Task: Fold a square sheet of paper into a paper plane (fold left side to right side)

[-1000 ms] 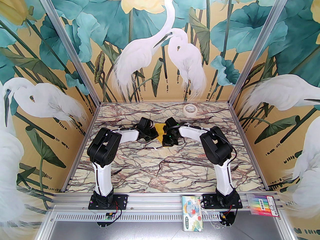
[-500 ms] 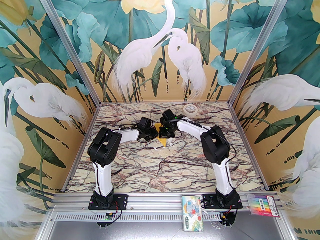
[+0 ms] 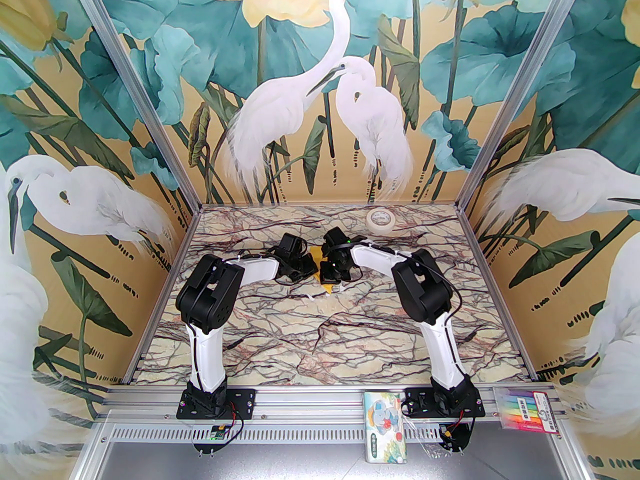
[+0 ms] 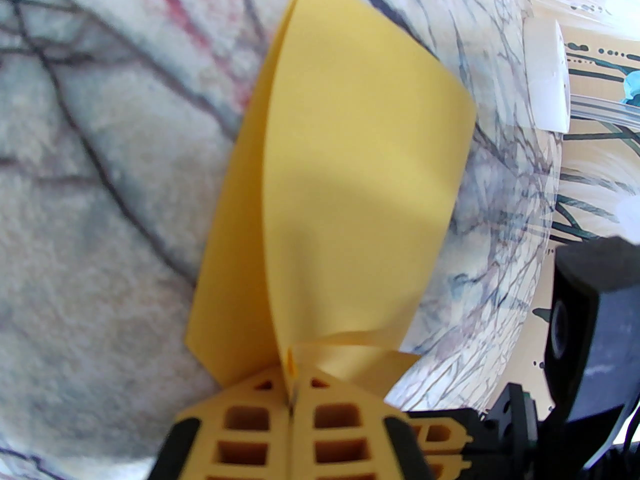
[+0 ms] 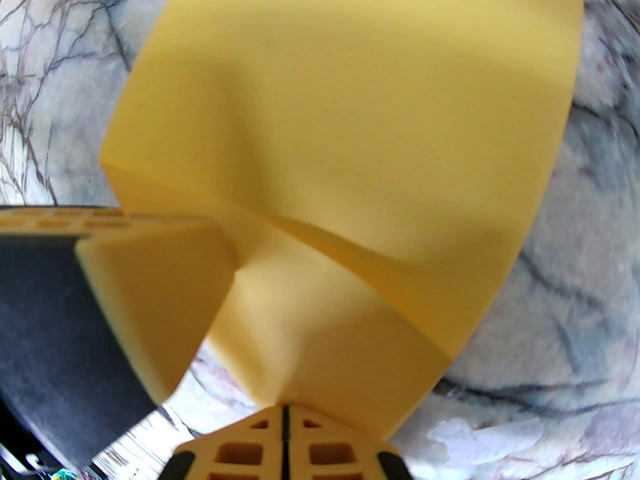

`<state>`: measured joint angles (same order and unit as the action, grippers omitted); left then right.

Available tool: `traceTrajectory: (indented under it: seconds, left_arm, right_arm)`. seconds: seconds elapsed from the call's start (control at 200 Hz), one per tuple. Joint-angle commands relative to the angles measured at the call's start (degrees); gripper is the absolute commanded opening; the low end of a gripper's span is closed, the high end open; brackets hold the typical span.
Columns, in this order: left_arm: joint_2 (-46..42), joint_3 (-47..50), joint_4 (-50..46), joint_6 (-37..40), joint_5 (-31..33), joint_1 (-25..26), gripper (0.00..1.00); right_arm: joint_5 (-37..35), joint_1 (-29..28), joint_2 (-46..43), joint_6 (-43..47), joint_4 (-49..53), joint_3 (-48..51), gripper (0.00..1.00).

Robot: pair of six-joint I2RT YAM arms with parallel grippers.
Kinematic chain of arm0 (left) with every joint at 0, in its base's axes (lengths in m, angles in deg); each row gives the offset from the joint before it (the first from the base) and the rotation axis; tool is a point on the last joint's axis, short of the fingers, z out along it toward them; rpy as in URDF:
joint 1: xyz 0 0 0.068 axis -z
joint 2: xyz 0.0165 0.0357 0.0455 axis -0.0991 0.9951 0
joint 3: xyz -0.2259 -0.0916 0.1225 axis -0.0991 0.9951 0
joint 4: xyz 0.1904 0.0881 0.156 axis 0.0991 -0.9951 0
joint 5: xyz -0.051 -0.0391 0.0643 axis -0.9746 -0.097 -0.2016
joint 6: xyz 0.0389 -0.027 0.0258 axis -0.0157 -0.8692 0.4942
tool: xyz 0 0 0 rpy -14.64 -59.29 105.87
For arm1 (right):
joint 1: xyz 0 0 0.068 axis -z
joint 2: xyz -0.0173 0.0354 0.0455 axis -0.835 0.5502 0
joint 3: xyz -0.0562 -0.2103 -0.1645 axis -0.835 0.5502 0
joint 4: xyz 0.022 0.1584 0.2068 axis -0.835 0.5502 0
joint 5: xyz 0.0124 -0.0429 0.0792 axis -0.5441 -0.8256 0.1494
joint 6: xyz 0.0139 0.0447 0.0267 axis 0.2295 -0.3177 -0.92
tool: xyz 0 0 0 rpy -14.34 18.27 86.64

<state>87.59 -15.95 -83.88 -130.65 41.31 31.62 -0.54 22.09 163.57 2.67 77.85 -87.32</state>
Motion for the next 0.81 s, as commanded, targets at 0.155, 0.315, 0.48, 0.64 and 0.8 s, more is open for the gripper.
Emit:
traceTrajectory:
  seconds: [0.155,0.315,0.48,0.64,0.8]
  left_arm:
    - [1.83,-1.65,-1.92,-0.63,1.24,0.08,0.00]
    - [2.00,-1.69,-2.09,-0.69,1.27,0.08,0.00]
    - [2.01,-1.73,-2.21,-0.71,1.23,0.08,0.00]
    - [2.01,-1.82,-2.18,-0.63,1.32,0.08,0.00]
    - [1.92,-1.74,-2.31,-0.45,1.30,0.08,0.00]
  right_arm:
    - [-0.86,-0.37,-3.93,0.60,2.78,6.85,0.07]
    - [-1.00,-0.37,-5.49,0.42,2.72,8.35,0.07]
    - [-0.82,-0.80,-6.53,0.08,2.39,10.16,0.07]
    - [-0.99,-1.16,-8.08,-0.04,2.23,12.52,0.06]
    - [-1.41,-1.20,-9.46,0.15,2.17,13.93,0.06]
